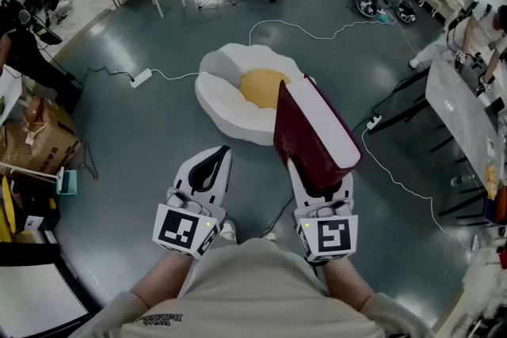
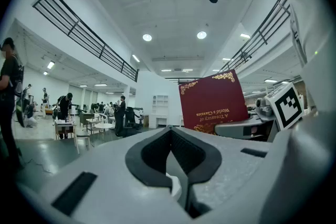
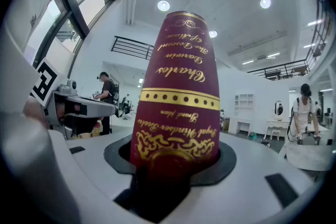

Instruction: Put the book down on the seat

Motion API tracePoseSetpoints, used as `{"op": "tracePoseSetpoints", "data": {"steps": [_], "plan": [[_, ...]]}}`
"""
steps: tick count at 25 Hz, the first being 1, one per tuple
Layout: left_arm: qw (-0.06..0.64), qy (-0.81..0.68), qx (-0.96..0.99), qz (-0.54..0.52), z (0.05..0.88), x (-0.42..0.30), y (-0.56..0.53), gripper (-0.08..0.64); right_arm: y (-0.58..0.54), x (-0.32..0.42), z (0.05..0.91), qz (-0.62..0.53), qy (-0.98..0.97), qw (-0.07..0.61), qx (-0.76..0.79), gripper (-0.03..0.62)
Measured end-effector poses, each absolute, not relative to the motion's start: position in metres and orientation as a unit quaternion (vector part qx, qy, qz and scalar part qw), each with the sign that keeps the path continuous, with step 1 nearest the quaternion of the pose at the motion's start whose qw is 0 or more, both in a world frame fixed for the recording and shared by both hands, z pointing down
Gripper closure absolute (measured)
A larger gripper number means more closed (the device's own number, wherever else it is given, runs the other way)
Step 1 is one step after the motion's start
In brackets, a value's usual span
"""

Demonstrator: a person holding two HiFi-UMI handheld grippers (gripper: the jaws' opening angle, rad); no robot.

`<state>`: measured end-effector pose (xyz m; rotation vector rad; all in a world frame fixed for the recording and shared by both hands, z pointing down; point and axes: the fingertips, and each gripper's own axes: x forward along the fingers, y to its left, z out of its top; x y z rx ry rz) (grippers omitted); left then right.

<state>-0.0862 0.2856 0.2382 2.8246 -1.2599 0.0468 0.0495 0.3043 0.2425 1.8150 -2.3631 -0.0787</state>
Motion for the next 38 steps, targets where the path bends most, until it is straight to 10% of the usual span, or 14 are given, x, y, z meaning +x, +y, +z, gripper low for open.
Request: {"op": "tracePoseSetpoints", "data": {"steps": [38], "plan": [[0.028,-0.398,0.916,0.036,0.250,-0.056,0.312,0.556,0.336,0.084,0.247,-0.005,-0.791,0.058,0.610,0.359]]}}
